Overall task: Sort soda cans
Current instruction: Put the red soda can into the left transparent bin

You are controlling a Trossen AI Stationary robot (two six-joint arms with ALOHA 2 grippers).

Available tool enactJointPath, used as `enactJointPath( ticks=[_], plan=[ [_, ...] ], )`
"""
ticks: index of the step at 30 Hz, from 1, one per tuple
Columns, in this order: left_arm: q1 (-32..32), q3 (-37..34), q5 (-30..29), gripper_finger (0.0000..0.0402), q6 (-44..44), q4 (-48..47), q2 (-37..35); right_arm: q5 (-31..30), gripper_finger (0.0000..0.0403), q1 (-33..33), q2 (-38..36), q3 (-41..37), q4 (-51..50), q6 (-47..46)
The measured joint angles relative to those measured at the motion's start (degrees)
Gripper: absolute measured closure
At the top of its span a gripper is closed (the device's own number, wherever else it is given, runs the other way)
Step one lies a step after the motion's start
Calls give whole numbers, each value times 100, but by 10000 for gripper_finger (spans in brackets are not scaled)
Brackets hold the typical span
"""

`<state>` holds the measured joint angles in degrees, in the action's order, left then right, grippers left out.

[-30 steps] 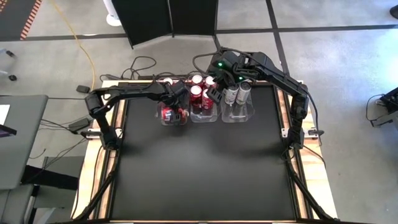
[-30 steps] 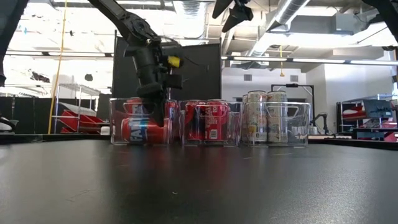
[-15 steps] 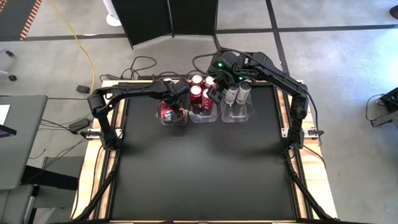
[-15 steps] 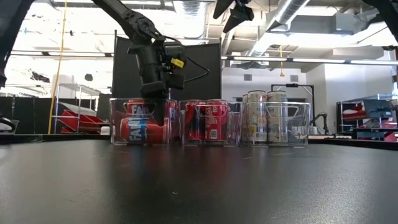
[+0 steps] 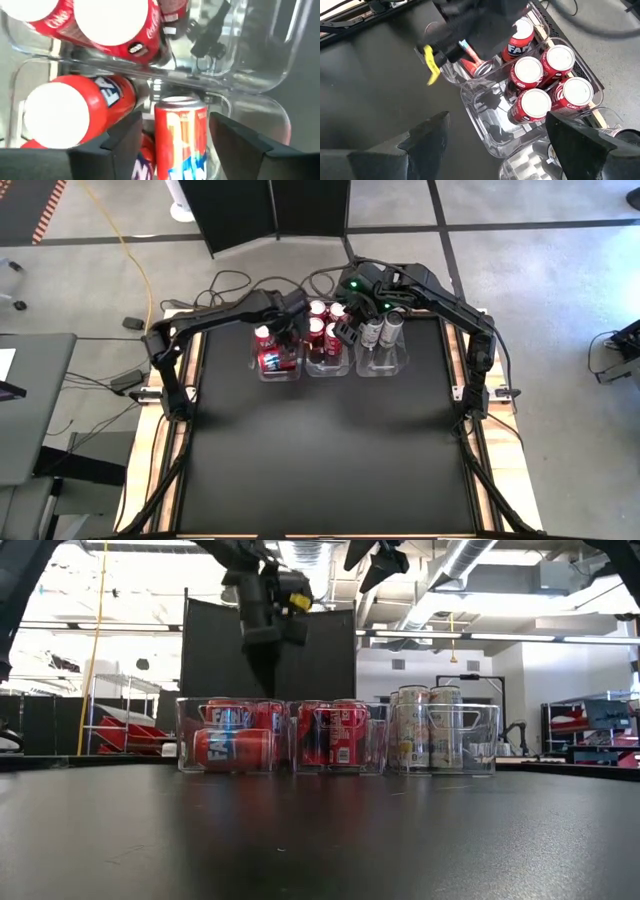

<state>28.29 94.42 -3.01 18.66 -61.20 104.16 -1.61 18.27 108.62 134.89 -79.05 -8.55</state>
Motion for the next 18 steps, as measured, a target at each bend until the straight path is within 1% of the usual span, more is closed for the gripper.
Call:
enactJointPath(
  ticks=[3,7,13,18],
  plan=[
    [2,-19,1,196,-11,-169,10,-2,58,27,0,0,7,6],
    [28,-323,15,196,-154,-89,11,-2,58,31,0,0,9,46],
    [57,-1175,79,159,-229,352,11,-1,58,30,0,0,20,107],
    [112,-1788,-81,125,-225,1275,-47,0,58,30,0,0,41,109]
  ],
)
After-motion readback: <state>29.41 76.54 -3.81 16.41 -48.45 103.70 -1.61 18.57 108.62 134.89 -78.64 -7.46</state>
